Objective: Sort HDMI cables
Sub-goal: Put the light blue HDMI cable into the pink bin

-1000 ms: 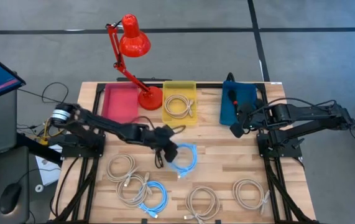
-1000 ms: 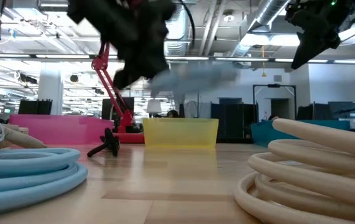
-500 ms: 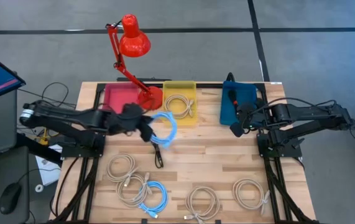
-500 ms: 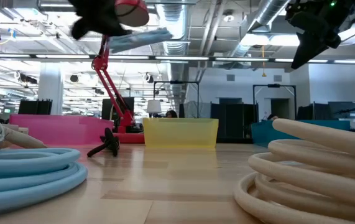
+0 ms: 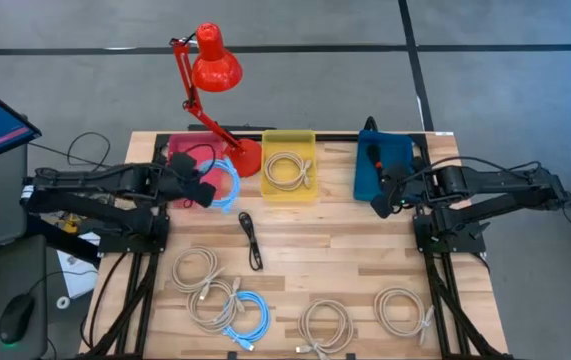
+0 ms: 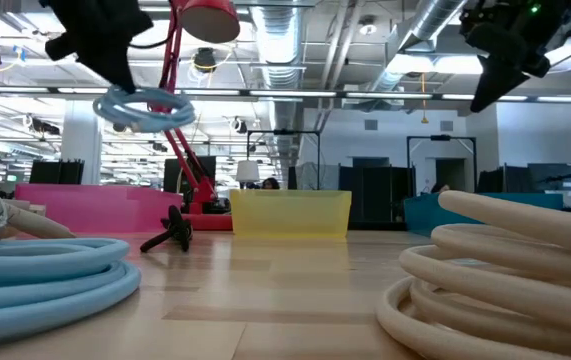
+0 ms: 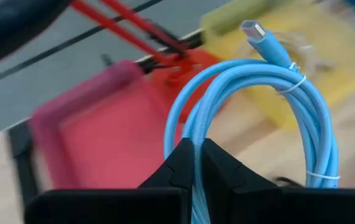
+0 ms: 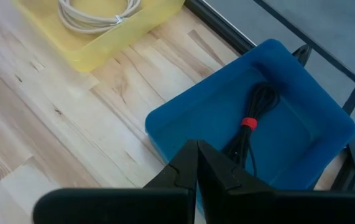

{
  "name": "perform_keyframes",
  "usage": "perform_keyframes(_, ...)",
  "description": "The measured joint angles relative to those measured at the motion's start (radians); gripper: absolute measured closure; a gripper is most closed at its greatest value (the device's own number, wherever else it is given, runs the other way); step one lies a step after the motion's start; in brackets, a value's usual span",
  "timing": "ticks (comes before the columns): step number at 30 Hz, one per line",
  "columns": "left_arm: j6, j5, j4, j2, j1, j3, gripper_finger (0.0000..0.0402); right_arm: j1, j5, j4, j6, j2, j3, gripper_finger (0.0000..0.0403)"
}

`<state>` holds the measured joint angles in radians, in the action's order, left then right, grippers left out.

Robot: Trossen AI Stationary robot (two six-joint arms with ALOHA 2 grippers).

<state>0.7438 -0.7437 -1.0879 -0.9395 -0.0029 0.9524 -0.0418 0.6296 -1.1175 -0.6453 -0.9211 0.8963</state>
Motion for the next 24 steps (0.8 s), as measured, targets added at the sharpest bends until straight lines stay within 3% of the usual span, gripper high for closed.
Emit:
perform_keyframes(18, -0.220, 0.002, -0.062, 0.008, 0.381, -0.001, 0.0388, 0.000, 0.000, -0.045, -0.002, 0.000, 0.000, 0.0403)
perform_keyframes(24, -0.324, 0.075, 0.088, 0.035, 0.488, -0.111, 0.0388, 0.000, 0.000, -0.057, -0.002, 0.000, 0.000, 0.0403)
